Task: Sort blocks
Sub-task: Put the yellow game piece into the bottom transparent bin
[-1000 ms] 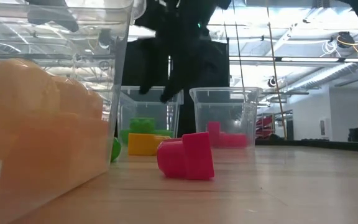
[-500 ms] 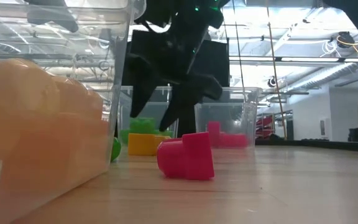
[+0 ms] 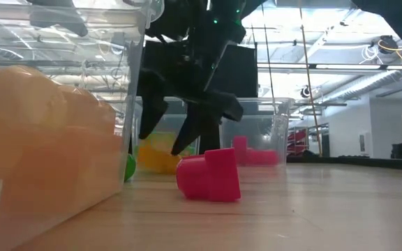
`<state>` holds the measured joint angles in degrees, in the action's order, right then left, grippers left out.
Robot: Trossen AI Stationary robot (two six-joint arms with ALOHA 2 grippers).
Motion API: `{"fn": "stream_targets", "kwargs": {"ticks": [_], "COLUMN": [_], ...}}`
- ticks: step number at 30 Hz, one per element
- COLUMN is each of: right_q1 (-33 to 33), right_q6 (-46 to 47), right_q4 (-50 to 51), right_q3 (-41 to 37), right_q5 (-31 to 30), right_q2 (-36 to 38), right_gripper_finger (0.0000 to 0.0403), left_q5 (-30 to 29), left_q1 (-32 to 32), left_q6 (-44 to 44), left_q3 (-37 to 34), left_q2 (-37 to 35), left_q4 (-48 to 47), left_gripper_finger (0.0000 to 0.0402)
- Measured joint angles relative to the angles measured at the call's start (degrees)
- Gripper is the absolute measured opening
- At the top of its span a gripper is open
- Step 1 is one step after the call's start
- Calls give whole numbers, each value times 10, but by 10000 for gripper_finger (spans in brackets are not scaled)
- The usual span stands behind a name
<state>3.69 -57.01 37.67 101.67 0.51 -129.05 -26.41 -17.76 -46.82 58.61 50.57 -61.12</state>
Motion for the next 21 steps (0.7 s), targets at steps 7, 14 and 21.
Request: {"fn": "stream_targets", "kwargs": {"ticks": [7,14,21], "right_q1": [-2,0,-2], "right_q6": [35,73,150], "right_q4": [33,36,43], "right_q3": [-3,-3,-3], "right_q5": [37,28,26], "right_q2": [-15,-20,-19], "right_gripper_finger": [306,280,231], "left_q5": [0,0,0], "left_q1": [0,0,0], "left_q6": [-9,-11,-24], "left_q3": [0,0,0], "left_q2": [0,0,0], "left_q4": [-3,-3,1], "left_gripper_finger": [0,0,0]}}
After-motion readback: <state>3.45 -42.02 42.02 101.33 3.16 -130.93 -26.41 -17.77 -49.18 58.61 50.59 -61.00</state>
